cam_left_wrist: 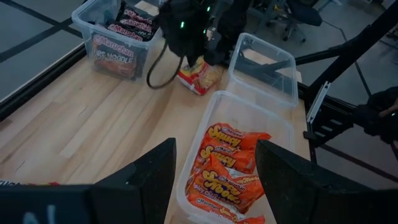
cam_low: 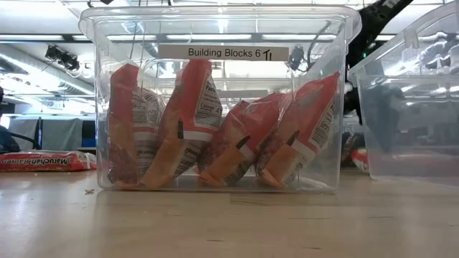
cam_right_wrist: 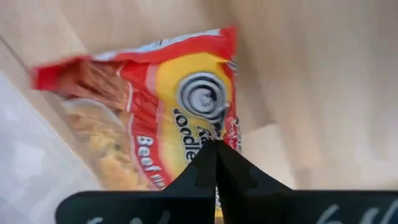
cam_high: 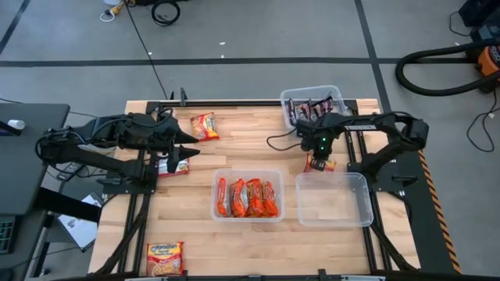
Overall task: Sort Maruchan noodles
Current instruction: Put the red noodle pack into the bottom right transparent bin
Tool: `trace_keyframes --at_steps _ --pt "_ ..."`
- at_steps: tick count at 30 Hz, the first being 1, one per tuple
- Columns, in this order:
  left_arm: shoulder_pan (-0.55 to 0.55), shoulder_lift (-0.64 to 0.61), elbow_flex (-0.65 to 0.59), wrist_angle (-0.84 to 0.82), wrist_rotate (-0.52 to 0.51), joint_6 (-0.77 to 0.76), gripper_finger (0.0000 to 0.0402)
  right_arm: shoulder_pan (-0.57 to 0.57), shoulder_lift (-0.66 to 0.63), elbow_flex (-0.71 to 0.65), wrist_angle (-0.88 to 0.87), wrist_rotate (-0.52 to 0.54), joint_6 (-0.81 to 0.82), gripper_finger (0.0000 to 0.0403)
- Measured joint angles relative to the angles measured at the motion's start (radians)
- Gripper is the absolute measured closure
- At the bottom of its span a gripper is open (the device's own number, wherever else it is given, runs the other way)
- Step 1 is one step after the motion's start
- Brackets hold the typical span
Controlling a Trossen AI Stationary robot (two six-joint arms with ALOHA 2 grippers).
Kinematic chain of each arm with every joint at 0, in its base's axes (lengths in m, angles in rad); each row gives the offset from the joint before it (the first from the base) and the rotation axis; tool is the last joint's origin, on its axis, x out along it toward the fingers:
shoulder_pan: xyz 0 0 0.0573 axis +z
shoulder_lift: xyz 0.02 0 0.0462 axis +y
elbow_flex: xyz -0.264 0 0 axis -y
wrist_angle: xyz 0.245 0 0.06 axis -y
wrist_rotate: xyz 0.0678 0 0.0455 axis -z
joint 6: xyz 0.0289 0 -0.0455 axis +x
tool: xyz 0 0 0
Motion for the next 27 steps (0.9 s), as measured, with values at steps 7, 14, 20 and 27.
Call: trace_keyframes --at_steps 7,14,20,27 --pt "0.0 0.0 0.0 0.001 -0.021 -0.001 0.018 0.0 -0.13 0.111 -0.145 0.046 0.085 0.0399" --pt "0.0 0.0 0.0 0.032 -0.1 -0.001 0.018 0.033 -0.223 0.265 -0.261 0.051 0.266 0.04" --pt "0.0 0.001 0.0 0.1 -0.189 -0.007 0.018 0.081 -0.27 0.421 -0.337 0.03 0.405 0.04" --pt "0.0 0.015 0.0 0.118 -0.298 -0.042 0.018 0.197 -0.321 0.568 -0.365 -0.096 0.639 0.0401"
